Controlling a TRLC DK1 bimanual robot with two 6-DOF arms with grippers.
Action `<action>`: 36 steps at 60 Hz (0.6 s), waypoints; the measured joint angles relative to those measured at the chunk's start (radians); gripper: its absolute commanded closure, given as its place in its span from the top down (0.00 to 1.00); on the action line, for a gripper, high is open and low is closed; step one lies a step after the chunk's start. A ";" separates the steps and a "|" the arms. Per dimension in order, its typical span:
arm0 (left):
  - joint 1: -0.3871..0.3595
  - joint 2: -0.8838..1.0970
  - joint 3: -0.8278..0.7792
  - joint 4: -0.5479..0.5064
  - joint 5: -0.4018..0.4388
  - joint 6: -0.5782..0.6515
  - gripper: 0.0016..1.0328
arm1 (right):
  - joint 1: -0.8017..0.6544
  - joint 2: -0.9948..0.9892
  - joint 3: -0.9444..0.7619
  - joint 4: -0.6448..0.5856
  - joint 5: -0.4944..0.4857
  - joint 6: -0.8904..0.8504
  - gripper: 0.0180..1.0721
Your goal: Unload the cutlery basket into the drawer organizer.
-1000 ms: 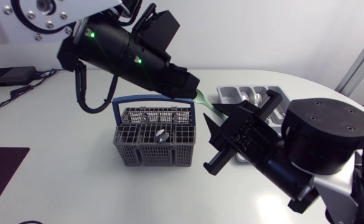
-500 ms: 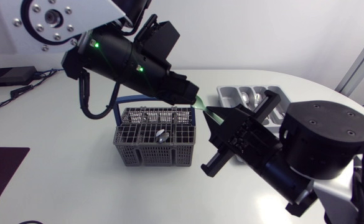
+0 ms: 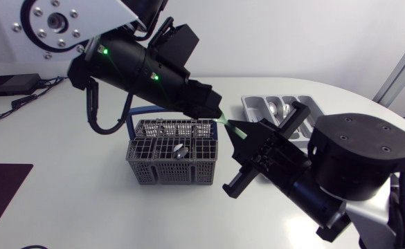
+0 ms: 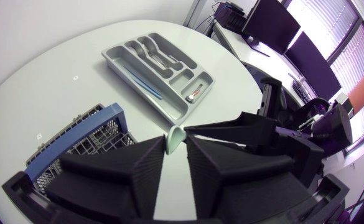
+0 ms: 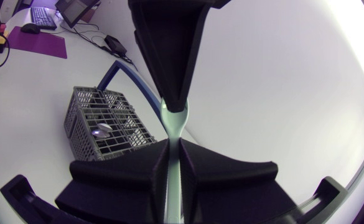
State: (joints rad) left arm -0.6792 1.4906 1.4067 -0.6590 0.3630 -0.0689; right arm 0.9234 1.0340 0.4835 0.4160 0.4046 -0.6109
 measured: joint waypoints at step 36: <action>0.190 -0.108 0.069 -0.060 0.000 0.202 0.90 | -0.594 -0.371 -0.028 -0.498 -0.746 -0.073 0.06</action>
State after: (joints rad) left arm -0.4896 1.3823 1.4757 -0.7189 0.3626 0.1333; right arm 0.3298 0.6628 0.4553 -0.0818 -0.3412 -0.6838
